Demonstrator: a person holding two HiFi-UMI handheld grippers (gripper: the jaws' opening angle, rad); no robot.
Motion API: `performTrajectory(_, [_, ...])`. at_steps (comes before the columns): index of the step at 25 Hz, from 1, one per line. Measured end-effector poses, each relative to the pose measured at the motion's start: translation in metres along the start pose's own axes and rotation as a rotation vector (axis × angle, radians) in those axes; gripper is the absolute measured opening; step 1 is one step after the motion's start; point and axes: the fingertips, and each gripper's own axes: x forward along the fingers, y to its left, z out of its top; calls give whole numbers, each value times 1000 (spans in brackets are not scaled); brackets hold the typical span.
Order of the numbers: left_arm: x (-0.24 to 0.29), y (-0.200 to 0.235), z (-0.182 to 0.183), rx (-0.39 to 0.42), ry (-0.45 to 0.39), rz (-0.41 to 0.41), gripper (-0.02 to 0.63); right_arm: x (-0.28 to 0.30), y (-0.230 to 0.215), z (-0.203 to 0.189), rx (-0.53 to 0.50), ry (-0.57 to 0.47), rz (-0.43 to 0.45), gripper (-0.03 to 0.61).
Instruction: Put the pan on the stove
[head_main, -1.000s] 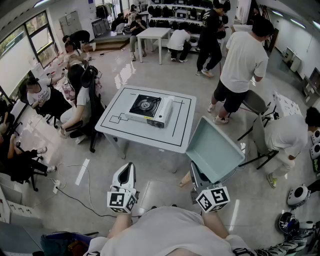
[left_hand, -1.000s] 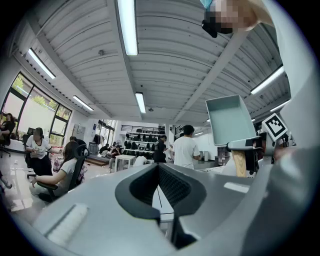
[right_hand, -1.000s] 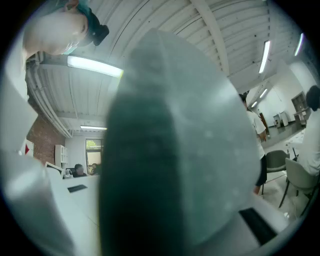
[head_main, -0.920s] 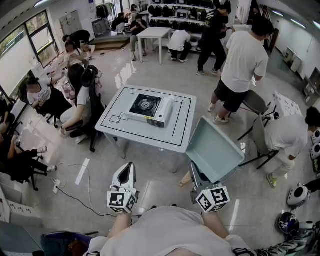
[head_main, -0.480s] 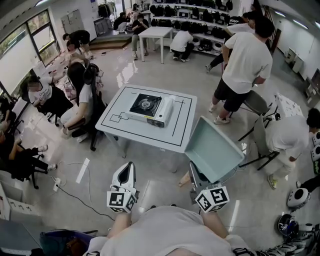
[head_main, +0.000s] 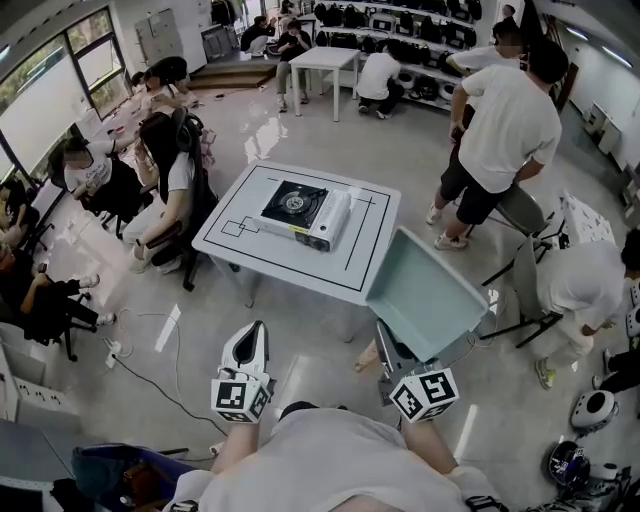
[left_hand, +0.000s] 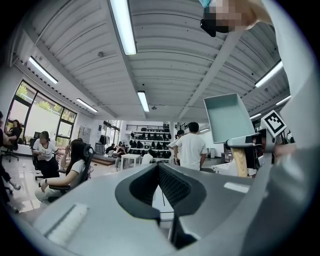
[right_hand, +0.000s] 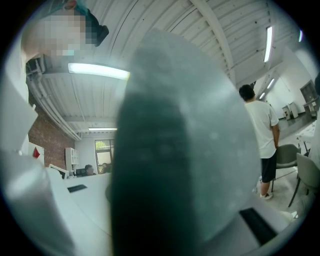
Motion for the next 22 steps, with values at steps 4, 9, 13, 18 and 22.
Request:
performTrajectory(4, [7, -3, -2, 2, 10, 14, 11, 10, -9, -4, 19, 9, 22, 121])
performTrajectory(9, [27, 11, -9, 0, 18, 34, 11, 39, -19, -14, 31, 30, 49, 121])
performTrajectory(13, [53, 28, -14, -13, 25, 38, 11, 70, -23, -20, 31, 53, 71, 121])
performTrajectory(18, [107, 66, -18, -21, 16, 24, 11, 129, -34, -28, 25, 71, 77, 121])
performTrajectory(22, [161, 110, -15, -7, 9, -16, 11, 192, -44, -33, 31, 68, 63, 121])
